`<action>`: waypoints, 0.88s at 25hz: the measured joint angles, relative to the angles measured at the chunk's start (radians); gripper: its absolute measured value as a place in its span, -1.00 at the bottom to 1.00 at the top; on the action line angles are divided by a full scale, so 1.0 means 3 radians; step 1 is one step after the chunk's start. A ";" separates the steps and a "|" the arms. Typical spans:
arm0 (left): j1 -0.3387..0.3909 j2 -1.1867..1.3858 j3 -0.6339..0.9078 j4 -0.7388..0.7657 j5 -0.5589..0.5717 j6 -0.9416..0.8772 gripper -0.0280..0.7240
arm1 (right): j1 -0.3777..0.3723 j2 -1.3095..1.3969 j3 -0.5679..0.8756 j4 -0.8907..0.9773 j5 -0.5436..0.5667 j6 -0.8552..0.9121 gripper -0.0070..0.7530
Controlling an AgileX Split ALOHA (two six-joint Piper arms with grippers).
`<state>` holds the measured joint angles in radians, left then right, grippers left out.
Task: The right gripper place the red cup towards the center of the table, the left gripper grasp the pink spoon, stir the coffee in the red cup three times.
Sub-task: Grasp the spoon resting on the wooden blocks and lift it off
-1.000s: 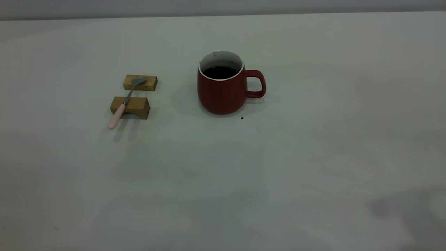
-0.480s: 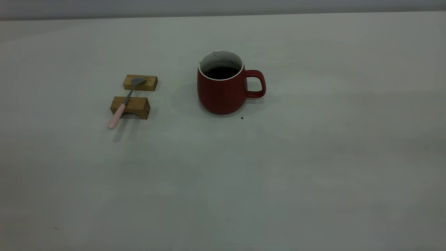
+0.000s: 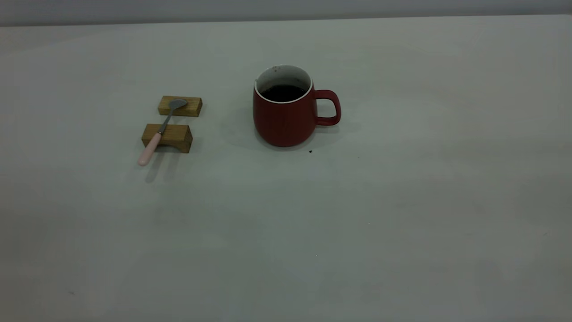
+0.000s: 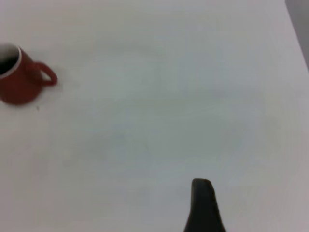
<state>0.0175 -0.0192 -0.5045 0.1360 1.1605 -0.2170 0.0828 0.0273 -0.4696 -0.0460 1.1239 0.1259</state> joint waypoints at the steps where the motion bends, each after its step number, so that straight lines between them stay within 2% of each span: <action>1: 0.0000 0.0000 0.0000 0.0000 0.0000 0.0000 0.44 | 0.0000 -0.0013 0.0000 0.0000 0.0008 0.0000 0.58; 16: 0.0000 0.0000 0.0000 0.0000 0.0000 0.0000 0.44 | 0.0000 -0.0023 0.0000 0.0000 0.0016 0.0000 0.58; 22: 0.0000 0.0000 0.0000 -0.0081 -0.0122 -0.0003 0.44 | 0.0000 -0.0023 0.0000 0.0000 0.0016 0.0000 0.58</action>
<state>0.0175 -0.0192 -0.5045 0.1117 1.1240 -0.2180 0.0828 0.0204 -0.4696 -0.0460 1.1286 0.1259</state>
